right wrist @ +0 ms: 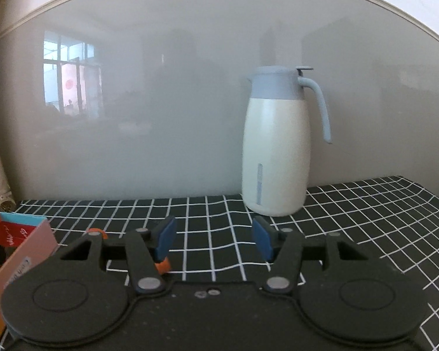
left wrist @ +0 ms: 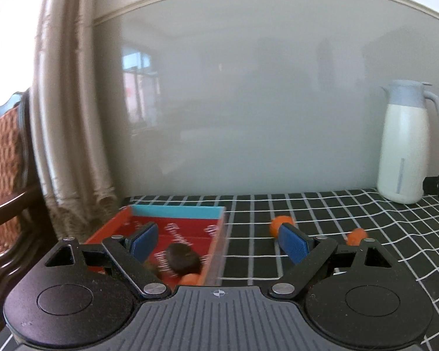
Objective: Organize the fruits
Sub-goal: 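Reach the left tool to the loose mandarin and close on it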
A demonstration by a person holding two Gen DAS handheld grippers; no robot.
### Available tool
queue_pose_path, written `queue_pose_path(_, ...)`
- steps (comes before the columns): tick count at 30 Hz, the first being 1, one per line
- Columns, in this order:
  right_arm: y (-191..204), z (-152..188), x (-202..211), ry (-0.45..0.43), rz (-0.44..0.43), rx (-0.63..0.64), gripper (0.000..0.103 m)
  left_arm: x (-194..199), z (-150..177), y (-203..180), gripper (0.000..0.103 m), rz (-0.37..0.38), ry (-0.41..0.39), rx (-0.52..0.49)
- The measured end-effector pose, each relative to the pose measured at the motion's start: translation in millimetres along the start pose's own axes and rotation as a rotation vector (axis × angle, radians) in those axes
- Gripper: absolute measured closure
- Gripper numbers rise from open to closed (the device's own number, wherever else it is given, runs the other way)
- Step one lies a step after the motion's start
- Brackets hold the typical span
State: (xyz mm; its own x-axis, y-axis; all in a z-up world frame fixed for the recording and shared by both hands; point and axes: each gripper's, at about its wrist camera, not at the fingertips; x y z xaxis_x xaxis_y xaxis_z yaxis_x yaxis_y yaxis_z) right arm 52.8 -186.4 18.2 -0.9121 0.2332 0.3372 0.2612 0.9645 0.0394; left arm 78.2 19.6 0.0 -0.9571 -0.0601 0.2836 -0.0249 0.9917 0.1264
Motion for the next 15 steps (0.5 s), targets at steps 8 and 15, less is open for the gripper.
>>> queue_pose_path(8,-23,6,-15,0.030,0.016,-0.047,0.045,-35,-8,-37,0.015,0.026,0.034,-0.021)
queue_pose_path(15,-15,11,-47,0.090,-0.001,-0.062,0.045,-57,-7,-58,0.015,0.042,0.057,-0.042)
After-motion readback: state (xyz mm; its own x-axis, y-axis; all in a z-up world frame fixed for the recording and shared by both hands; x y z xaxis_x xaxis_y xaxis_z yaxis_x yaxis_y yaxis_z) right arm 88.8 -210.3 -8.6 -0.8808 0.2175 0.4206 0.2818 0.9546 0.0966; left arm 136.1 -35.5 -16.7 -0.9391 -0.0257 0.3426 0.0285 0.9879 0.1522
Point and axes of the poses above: each gripper's, at about its wrist camera, not at the fingertips, and x roughly against the way its jaws point, y to its left, z to its underside
